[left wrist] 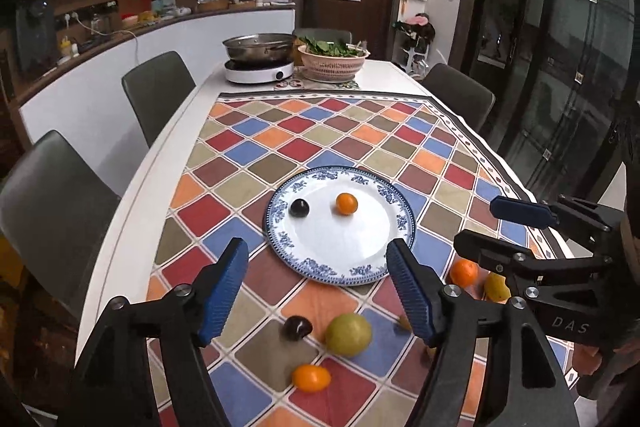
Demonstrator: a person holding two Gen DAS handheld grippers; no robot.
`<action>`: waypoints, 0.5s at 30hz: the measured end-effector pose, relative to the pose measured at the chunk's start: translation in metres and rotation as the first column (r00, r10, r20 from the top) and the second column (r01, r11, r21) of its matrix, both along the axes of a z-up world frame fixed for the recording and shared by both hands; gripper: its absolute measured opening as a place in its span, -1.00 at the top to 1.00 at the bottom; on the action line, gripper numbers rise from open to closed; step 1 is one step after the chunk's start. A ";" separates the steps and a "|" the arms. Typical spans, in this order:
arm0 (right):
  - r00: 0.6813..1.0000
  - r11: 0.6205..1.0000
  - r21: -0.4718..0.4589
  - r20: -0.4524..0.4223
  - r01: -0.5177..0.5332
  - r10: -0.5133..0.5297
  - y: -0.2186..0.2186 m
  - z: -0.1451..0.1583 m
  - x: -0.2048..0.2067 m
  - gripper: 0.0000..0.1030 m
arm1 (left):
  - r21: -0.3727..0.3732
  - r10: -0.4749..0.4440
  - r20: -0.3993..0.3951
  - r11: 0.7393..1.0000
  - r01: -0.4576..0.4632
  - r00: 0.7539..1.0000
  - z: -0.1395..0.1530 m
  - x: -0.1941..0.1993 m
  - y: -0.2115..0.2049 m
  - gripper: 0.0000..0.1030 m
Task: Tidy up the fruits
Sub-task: 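Withdraw both open tools from the plate back toward the remaining fruits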
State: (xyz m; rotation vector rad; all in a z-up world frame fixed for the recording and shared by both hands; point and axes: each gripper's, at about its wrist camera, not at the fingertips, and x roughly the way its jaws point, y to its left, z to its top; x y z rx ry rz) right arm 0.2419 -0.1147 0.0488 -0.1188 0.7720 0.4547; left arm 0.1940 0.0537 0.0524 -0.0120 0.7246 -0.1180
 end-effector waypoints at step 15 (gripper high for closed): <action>0.999 1.000 -0.013 -0.032 0.017 -0.018 -0.009 -0.018 -0.045 -0.13 | 0.082 0.001 0.034 0.997 -0.003 0.999 -0.010 -0.057 -0.005 -0.52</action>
